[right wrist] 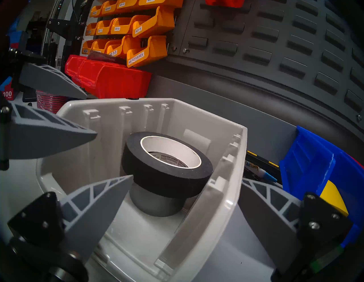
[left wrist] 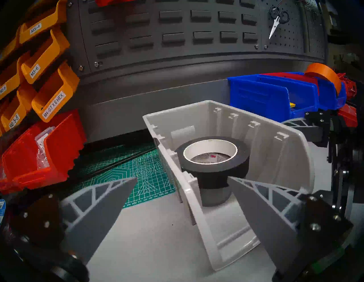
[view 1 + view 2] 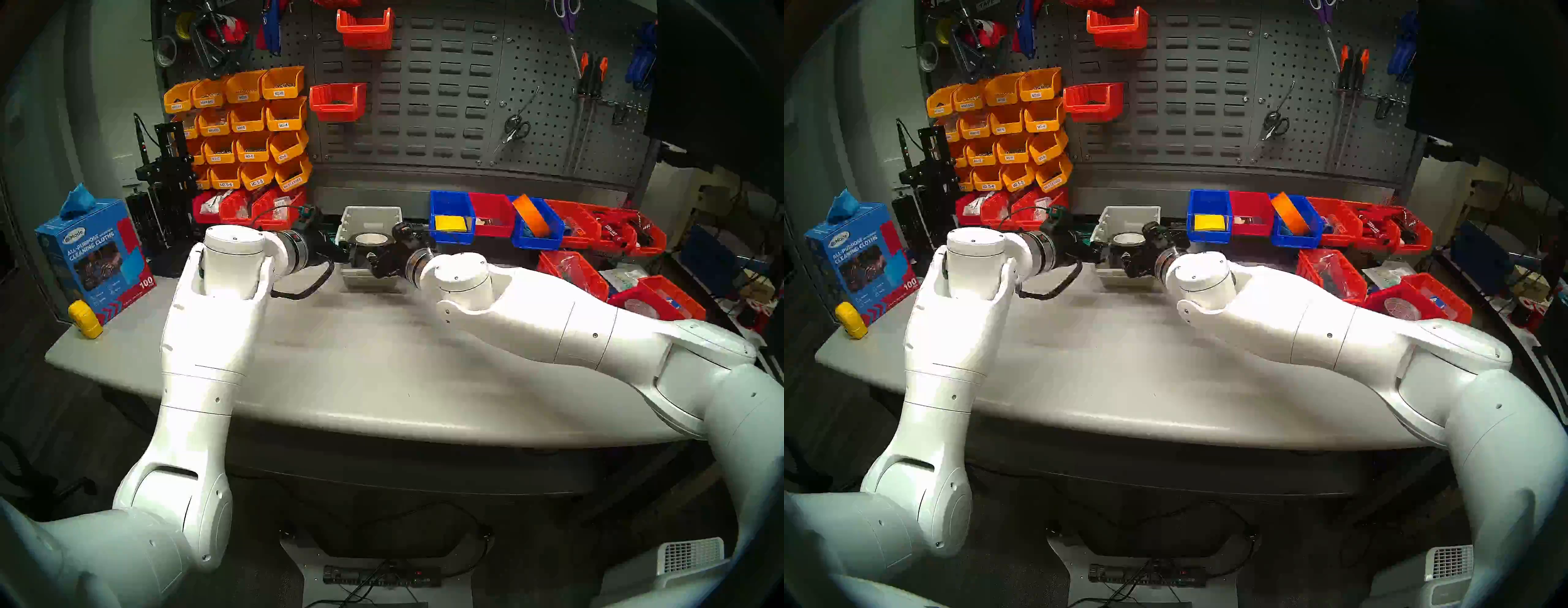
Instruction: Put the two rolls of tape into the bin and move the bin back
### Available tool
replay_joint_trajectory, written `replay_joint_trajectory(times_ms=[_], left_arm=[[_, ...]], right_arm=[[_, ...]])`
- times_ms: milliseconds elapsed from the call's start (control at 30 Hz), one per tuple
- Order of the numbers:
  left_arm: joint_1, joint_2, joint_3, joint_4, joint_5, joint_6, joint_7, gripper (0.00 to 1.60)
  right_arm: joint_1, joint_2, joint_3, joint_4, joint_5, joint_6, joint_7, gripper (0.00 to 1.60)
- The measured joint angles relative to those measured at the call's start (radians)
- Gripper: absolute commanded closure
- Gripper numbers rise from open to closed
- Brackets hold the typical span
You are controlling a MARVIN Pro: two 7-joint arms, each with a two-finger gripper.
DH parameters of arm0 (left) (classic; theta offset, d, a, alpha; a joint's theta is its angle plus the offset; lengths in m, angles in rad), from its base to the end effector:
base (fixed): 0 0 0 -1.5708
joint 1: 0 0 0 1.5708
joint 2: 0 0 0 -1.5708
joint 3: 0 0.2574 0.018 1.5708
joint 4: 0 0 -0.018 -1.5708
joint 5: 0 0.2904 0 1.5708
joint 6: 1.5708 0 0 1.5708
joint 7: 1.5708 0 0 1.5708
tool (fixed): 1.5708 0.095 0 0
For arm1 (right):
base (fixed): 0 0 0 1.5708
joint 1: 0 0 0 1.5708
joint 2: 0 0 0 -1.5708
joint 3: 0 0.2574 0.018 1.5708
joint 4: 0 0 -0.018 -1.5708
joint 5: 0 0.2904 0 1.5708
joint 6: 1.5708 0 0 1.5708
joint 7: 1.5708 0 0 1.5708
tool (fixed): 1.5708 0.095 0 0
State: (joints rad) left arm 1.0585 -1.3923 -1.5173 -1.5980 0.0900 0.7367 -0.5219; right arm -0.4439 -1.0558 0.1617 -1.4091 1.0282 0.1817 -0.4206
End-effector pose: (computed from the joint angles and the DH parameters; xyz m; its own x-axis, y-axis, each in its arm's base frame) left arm 0.4835 -0.0033 -0.1078 0.2083 -0.2339 0.9497 -0.4115 -0.9018 -0.1319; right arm 0.4909 0.1394 -0.1586 0.0578 0.3379 0.9394 0.4521 -0.8478 0.2772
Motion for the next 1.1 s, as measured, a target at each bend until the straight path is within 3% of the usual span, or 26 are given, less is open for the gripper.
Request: replay_joint_trajectory(times_ms=[33,1100], left_arm=[[0.000,0.000,0.000,0.001,-0.001,-0.003,-0.002,1.60],[-0.004,0.048,0.011,-0.003,0.033,-0.056,-0.052,1.60]], right_arm=[[-0.002,0.000,0.000,0.002,0.002,-0.003,0.003,1.60],[-0.008,-0.015,0.006,0.027,-0.004,-0.059,-0.003,1.60]])
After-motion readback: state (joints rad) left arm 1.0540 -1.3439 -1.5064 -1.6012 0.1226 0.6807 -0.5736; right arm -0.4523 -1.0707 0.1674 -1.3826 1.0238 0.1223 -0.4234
